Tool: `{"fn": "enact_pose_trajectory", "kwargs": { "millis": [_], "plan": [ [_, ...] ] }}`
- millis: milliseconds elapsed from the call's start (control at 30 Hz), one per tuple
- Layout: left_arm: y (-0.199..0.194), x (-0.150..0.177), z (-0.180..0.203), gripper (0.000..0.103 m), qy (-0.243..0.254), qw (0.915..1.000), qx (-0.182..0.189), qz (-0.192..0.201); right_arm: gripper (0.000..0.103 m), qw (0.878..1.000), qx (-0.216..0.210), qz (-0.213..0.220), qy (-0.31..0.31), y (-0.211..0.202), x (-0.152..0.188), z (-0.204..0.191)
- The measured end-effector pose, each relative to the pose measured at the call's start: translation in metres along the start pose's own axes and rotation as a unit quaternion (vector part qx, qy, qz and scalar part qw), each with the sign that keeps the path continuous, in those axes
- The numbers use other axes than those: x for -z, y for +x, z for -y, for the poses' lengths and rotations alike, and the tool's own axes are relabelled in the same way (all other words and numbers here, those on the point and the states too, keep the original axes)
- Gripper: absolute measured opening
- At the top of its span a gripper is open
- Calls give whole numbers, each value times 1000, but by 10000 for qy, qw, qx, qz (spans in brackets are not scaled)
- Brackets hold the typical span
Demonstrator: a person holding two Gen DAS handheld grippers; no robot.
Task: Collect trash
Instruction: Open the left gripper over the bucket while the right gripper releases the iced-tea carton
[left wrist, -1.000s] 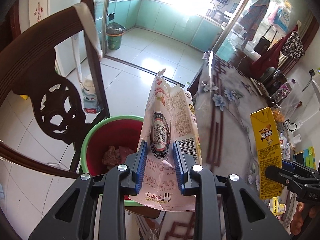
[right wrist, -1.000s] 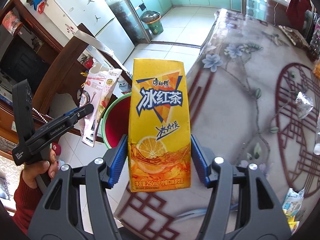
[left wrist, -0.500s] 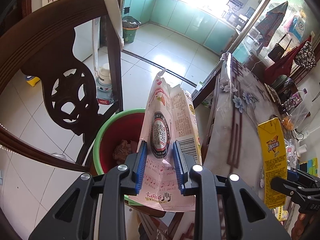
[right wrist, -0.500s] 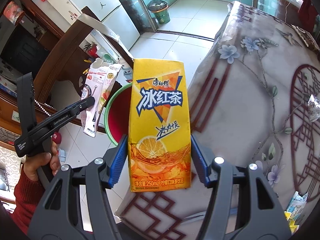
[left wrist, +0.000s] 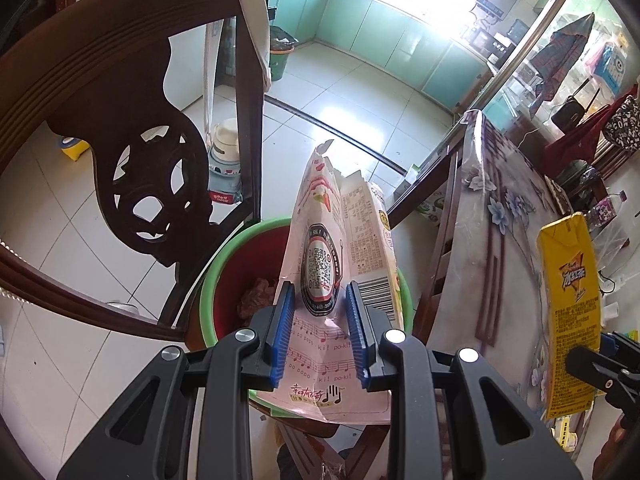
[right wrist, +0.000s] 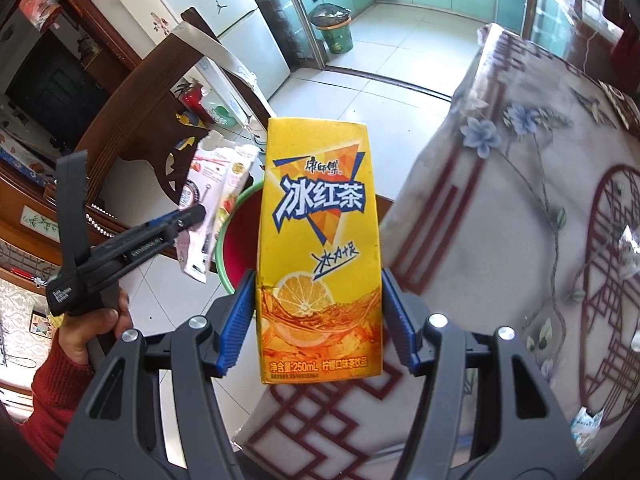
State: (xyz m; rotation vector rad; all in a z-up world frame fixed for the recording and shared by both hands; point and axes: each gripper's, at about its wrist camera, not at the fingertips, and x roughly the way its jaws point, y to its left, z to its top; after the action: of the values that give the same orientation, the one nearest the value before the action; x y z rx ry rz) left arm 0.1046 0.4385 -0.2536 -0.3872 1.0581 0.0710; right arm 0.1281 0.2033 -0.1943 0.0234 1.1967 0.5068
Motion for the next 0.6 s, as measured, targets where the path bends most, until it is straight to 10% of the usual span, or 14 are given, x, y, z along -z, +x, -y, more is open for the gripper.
{"fn": "enact_pose_trajectory", "kwargs": {
  "millis": [200, 333, 600],
  "plan": [
    [2, -4, -2, 23, 14, 10000, -90, 15, 59, 9999, 13, -17, -104, 7, -6, -9],
    [-2, -9, -9, 48, -162, 9996, -197, 131, 69, 9999, 3, 89, -114, 7, -11, -11],
    [-24, -12, -5, 56, -197, 9987, -197, 421, 77, 9992, 14, 357, -152, -11, -12, -13]
  ]
}}
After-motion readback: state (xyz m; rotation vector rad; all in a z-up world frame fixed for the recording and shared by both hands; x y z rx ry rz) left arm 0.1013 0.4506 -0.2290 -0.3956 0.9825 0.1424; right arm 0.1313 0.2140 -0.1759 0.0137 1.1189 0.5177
